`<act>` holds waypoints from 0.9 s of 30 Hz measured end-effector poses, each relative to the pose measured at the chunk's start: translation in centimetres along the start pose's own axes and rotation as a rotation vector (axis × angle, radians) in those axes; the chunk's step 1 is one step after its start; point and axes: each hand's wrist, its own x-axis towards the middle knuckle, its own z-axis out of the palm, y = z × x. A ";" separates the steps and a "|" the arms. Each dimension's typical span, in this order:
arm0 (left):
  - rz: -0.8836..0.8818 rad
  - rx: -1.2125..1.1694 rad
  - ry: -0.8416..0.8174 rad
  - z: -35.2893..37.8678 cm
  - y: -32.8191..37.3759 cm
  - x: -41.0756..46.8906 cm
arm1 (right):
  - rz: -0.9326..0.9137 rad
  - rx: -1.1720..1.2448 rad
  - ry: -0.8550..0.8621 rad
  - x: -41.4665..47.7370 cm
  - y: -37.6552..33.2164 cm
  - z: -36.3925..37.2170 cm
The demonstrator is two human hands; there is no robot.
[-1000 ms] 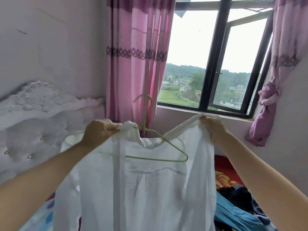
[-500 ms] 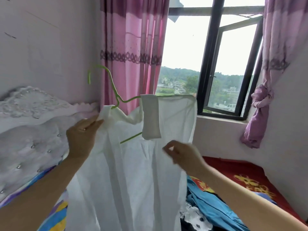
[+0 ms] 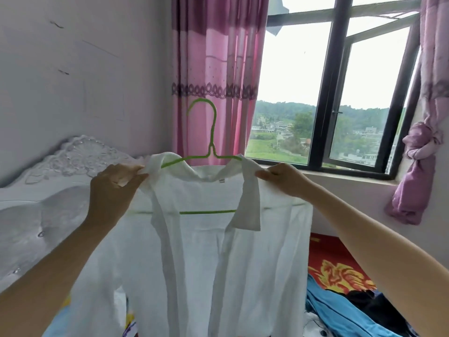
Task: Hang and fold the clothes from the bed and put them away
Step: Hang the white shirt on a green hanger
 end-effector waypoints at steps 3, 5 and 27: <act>0.142 0.228 -0.190 -1.9 0.4 -0.6 | 0.000 0.045 0.085 -0.3 1.3 0.8; 0.112 0.227 -0.373 -3.0 1.0 -0.7 | -0.031 0.029 0.129 -0.5 1.6 1.2; -0.038 0.232 -0.109 -8.6 1.7 -0.2 | -0.350 -0.035 0.034 -3.1 -4.8 1.9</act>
